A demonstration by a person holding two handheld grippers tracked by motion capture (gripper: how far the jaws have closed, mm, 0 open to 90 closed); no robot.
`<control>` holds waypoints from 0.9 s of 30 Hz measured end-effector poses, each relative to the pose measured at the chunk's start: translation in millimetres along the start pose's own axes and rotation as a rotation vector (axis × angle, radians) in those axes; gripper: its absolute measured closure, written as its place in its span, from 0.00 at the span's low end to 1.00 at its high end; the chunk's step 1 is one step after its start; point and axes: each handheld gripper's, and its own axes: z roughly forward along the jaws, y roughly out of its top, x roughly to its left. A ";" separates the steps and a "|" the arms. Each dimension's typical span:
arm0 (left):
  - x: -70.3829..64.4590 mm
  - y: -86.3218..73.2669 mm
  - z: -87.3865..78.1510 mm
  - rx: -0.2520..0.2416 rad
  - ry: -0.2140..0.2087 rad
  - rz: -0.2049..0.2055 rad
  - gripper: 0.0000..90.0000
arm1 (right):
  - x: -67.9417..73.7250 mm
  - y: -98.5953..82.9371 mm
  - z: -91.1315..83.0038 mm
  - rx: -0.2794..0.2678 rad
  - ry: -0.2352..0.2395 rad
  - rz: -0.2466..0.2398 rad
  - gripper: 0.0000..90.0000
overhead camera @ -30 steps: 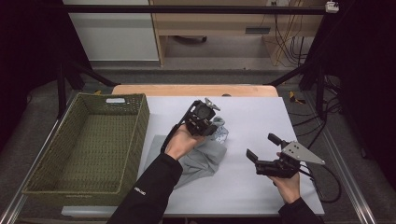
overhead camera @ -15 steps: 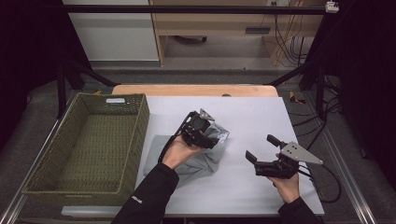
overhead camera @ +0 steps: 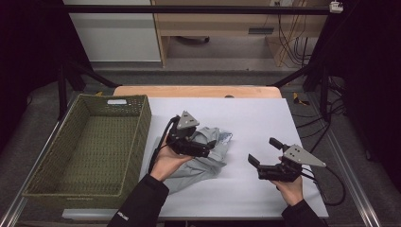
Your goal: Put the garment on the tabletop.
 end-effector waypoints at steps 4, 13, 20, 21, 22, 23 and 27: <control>-0.3 -19.4 -9.3 -0.082 0.005 -0.007 0.08 | 0.5 -1.5 0.9 0.002 0.003 0.000 0.00; 1.1 -63.1 -23.3 -0.244 0.040 -0.025 0.07 | 0.2 -3.7 1.0 0.010 0.004 -0.002 0.00; 4.6 -86.0 -28.5 -0.304 0.049 -0.043 0.06 | -1.2 -4.7 0.3 0.003 0.009 -0.003 0.00; 5.5 -87.5 -30.0 -0.296 0.054 -0.044 0.06 | -1.3 -5.4 0.5 0.003 0.005 0.011 0.00; 6.5 -88.5 -31.6 -0.299 0.058 -0.051 0.05 | -1.2 -5.6 0.3 0.005 0.003 0.013 0.00; 7.7 -89.6 -33.6 -0.307 0.056 -0.062 0.05 | -1.2 -5.6 0.3 0.005 0.003 0.013 0.00; 10.8 -92.7 -41.7 -0.320 0.061 -0.057 0.05 | -1.7 -6.1 0.1 0.006 0.002 0.006 0.00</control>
